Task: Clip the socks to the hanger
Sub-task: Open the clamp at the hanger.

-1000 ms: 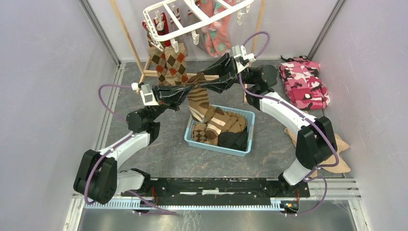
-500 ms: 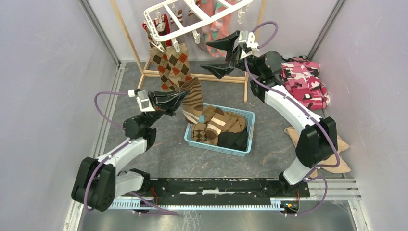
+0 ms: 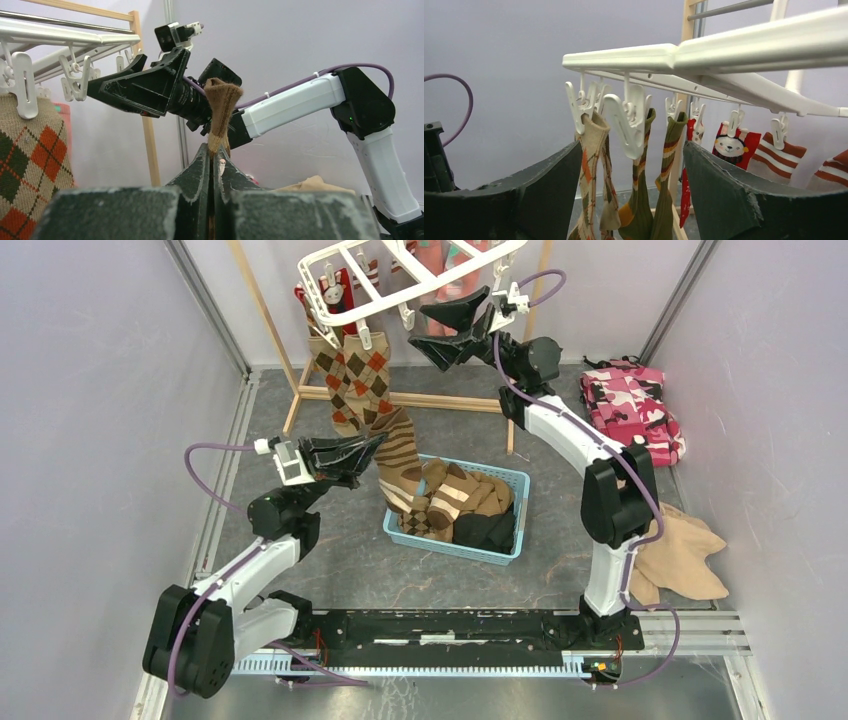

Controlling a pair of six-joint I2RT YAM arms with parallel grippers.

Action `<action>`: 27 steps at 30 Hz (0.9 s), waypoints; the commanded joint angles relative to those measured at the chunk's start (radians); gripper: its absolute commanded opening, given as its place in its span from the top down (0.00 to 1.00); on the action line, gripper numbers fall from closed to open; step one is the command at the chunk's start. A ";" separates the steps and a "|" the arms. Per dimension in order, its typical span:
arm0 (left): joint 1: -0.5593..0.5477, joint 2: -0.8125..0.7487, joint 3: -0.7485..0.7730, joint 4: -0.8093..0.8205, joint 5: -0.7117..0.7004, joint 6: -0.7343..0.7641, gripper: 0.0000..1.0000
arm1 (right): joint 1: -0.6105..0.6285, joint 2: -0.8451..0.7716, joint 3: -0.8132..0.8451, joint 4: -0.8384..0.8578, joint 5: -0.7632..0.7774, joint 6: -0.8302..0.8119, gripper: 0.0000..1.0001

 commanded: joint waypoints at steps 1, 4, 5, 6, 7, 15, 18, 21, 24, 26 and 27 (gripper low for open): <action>0.004 -0.022 -0.005 0.114 0.007 0.064 0.98 | 0.002 0.035 0.088 0.110 0.034 0.115 0.21; 0.005 -0.028 -0.013 0.109 0.004 0.071 0.98 | 0.006 0.063 0.116 0.123 0.048 0.141 0.20; 0.005 -0.030 -0.015 0.108 0.002 0.074 0.98 | 0.008 0.073 0.124 0.128 0.053 0.146 0.20; 0.004 -0.034 -0.016 0.104 0.002 0.077 0.98 | 0.009 0.084 0.134 0.133 0.060 0.157 0.20; 0.004 -0.036 -0.018 0.101 0.000 0.080 0.98 | 0.012 0.094 0.145 0.139 0.065 0.168 0.20; 0.005 -0.052 -0.020 0.084 -0.004 0.090 0.98 | 0.035 0.159 0.217 0.156 0.091 0.208 0.20; 0.004 -0.054 -0.020 0.080 -0.005 0.091 0.98 | 0.041 0.170 0.233 0.161 0.100 0.219 0.21; 0.004 -0.056 -0.020 0.080 -0.008 0.092 0.98 | 0.047 0.181 0.245 0.163 0.105 0.227 0.24; 0.004 -0.057 -0.020 0.080 -0.008 0.091 0.98 | 0.054 0.189 0.259 0.163 0.105 0.235 0.25; 0.004 -0.058 -0.020 0.079 -0.008 0.090 0.98 | 0.058 0.195 0.268 0.163 0.108 0.239 0.24; 0.004 -0.058 -0.020 0.079 -0.008 0.089 0.98 | 0.060 0.198 0.273 0.163 0.110 0.242 0.25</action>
